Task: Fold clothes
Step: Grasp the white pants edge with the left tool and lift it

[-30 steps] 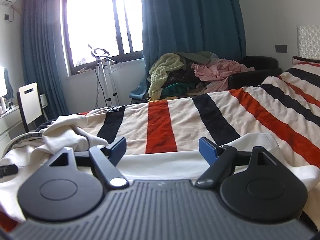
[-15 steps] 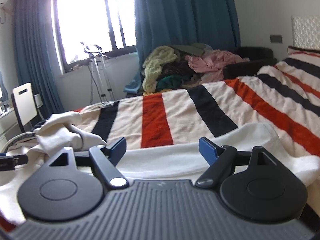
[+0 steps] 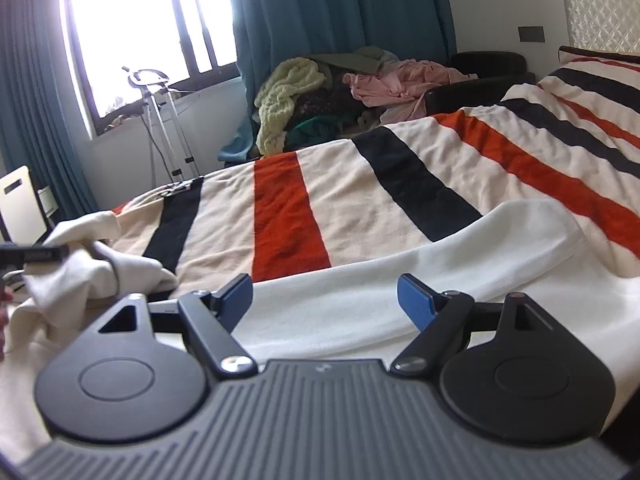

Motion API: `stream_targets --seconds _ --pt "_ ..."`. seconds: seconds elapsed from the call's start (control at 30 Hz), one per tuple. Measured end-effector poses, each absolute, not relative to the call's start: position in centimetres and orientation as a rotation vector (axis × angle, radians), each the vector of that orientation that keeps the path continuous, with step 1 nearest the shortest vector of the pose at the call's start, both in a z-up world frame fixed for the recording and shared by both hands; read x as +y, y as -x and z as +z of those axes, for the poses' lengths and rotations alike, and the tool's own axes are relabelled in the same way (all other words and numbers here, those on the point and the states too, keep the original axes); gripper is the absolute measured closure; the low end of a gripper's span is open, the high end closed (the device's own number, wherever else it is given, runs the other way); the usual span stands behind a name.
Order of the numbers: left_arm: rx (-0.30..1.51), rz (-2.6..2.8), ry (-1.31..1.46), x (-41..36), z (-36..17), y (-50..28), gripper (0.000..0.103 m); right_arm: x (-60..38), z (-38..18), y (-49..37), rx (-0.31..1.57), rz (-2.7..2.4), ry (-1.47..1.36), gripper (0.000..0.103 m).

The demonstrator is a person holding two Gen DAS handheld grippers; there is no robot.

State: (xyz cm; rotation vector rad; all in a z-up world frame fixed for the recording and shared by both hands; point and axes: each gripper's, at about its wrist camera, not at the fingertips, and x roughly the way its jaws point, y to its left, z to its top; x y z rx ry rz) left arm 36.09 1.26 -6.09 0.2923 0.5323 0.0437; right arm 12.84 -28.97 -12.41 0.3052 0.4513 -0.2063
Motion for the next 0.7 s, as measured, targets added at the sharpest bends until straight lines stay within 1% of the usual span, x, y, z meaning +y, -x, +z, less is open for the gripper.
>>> stream_targets --seconds 0.07,0.1,0.17,0.2,0.23,0.27,0.3,0.33,0.47,0.67,0.7 --pt "0.58 0.077 -0.297 0.7 -6.7 -39.3 0.003 -29.1 -13.0 -13.7 0.455 -0.211 -0.31 0.021" --pt "0.608 0.097 -0.305 0.3 -7.1 -40.8 0.012 -29.2 -13.3 -14.2 0.457 -0.213 -0.312 0.021" --pt "0.669 0.09 -0.308 -0.3 -7.9 -43.1 0.02 -29.3 -13.9 -15.1 0.461 -0.216 -0.316 0.021" --pt "0.683 0.104 -0.326 -0.7 -8.1 -43.9 0.035 -29.4 -14.2 -15.5 0.466 -0.215 -0.318 0.021" --pt "0.685 0.113 -0.352 -1.1 -8.0 -44.3 0.046 -29.5 -14.5 -15.9 0.473 -0.215 -0.322 0.021" --pt "0.687 0.12 -0.38 -1.5 -7.9 -44.7 0.072 -29.7 -14.8 -16.1 0.481 -0.215 -0.333 0.021" --pt "0.688 0.127 -0.407 -1.9 -7.7 -45.0 0.091 -29.9 -15.0 -16.4 0.488 -0.216 -0.346 0.021" --pt "0.689 0.134 -0.434 -2.3 -7.5 -45.3 0.091 -30.1 -15.2 -16.6 0.49 -0.213 -0.362 0.021" --pt "0.569 0.069 -0.403 -3.9 -3.2 -42.8 0.093 -30.5 -15.1 -16.4 0.468 -0.218 -0.373 0.022" --pt "0.27 -0.269 -0.364 -8.1 6.3 -33.2 0.095 -31.0 -13.9 -14.4 0.422 -0.248 -0.379 0.022" --pt "0.224 -0.326 -0.357 -8.9 7.9 -31.4 0.098 -31.2 -13.6 -13.9 0.414 -0.258 -0.38 0.022"
